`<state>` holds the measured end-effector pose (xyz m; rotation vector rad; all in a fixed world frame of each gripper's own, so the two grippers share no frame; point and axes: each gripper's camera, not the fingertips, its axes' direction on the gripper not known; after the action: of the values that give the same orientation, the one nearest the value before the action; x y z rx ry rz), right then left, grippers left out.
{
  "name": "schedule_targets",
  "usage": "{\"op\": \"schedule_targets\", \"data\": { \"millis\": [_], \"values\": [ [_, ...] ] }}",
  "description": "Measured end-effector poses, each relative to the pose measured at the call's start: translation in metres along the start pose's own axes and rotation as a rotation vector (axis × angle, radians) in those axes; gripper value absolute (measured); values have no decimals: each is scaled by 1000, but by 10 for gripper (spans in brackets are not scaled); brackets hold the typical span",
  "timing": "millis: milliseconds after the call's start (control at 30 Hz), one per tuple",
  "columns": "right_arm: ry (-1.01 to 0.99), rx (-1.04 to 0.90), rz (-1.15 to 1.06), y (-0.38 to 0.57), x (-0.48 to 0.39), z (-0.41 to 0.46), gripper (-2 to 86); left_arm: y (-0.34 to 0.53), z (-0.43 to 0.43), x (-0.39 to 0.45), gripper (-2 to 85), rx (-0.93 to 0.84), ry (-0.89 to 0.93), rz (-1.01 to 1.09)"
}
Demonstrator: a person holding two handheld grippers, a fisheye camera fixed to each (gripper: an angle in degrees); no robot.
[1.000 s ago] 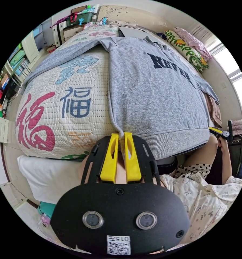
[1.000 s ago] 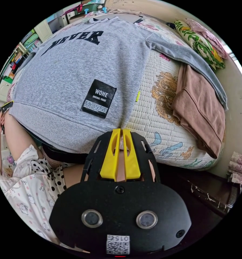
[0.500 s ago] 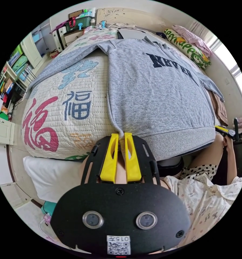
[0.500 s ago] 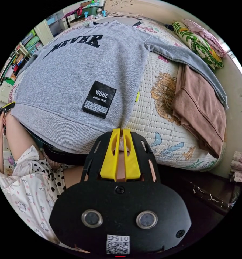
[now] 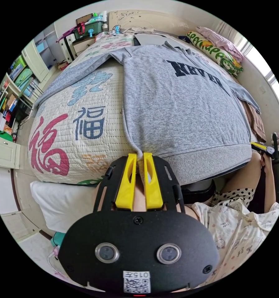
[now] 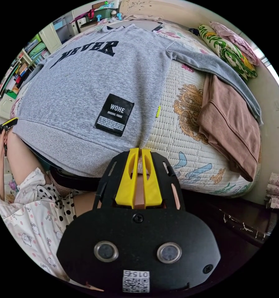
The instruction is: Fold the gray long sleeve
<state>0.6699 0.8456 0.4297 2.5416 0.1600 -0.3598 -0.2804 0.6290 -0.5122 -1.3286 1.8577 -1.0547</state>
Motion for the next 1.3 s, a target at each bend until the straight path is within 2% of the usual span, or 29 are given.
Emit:
{"op": "schedule_targets", "data": {
  "millis": [567, 900, 1300],
  "values": [
    [72, 1, -24, 5, 2, 25, 4, -3, -17, -7, 40, 7, -26, 14],
    [59, 10, -15, 9, 8, 32, 5, -1, -23, -31, 42, 20, 59, -28],
    [63, 18, -15, 14, 4, 33, 4, -1, -33, -16, 41, 33, -42, 24]
  ]
}}
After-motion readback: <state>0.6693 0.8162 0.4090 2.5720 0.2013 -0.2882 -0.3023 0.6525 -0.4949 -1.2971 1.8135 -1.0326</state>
